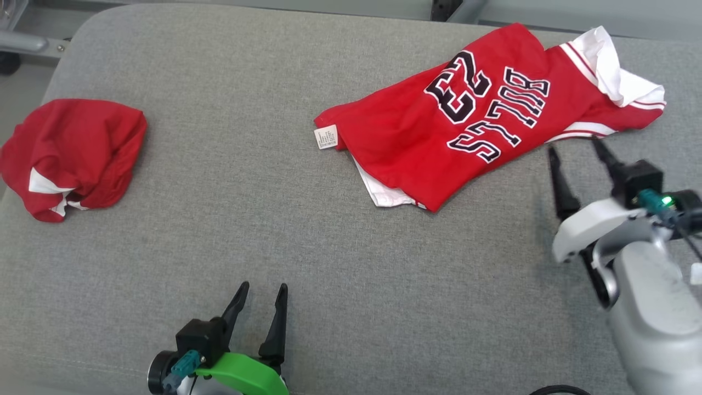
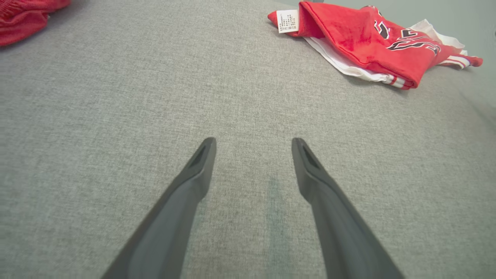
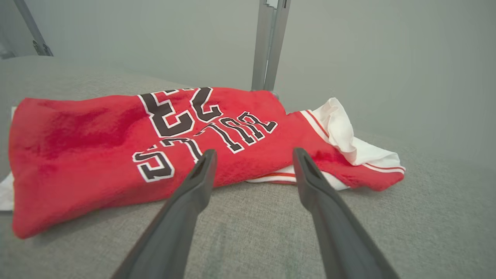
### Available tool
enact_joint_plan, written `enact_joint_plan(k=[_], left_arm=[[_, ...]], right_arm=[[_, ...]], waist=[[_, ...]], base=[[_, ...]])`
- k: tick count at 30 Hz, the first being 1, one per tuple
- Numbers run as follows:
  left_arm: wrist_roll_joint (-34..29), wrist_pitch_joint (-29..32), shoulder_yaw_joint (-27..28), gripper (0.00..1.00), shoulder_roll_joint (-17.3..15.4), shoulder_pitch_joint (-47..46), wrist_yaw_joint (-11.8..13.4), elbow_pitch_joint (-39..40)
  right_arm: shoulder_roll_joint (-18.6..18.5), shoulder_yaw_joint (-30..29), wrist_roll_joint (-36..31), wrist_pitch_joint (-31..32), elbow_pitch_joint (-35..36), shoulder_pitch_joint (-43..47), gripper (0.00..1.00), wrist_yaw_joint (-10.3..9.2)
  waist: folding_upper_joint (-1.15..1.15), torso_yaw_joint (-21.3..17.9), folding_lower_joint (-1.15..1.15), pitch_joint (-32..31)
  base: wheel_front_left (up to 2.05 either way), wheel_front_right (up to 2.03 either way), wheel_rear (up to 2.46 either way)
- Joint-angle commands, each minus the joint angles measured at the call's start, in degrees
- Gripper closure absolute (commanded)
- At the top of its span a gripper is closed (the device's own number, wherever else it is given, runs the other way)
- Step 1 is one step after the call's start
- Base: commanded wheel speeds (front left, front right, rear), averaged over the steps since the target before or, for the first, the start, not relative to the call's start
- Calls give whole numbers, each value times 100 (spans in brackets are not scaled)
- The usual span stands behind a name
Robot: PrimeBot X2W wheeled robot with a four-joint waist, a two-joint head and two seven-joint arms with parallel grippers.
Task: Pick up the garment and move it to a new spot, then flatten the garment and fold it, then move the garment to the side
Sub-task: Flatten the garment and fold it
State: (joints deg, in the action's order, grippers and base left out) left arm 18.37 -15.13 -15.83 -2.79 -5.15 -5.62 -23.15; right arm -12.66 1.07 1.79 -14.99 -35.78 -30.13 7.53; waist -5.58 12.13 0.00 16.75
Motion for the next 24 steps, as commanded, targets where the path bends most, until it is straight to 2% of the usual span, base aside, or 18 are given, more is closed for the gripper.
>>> enact_joint_plan(k=[1,9,16,24], left_arm=[[-42,-3,30,0,-19,146,-40,-35],[-44,-3,10,0,-18,258,-63,-38],[72,-3,-67,0,-18,246,-33,-9],[205,-3,-181,0,-18,195,25,4]], right_arm=[[42,299,220,-15,129,231,0,-8],[215,1584,940,-15,369,636,0,-9],[233,2653,1187,-15,236,375,0,-8],[159,3085,1242,-15,-416,-58,0,-8]], waist=[[0,28,0,-122],[0,270,0,-232],[0,552,0,-124],[0,891,0,4]], base=[[0,0,0],[0,0,0],[0,0,0],[0,0,0]])
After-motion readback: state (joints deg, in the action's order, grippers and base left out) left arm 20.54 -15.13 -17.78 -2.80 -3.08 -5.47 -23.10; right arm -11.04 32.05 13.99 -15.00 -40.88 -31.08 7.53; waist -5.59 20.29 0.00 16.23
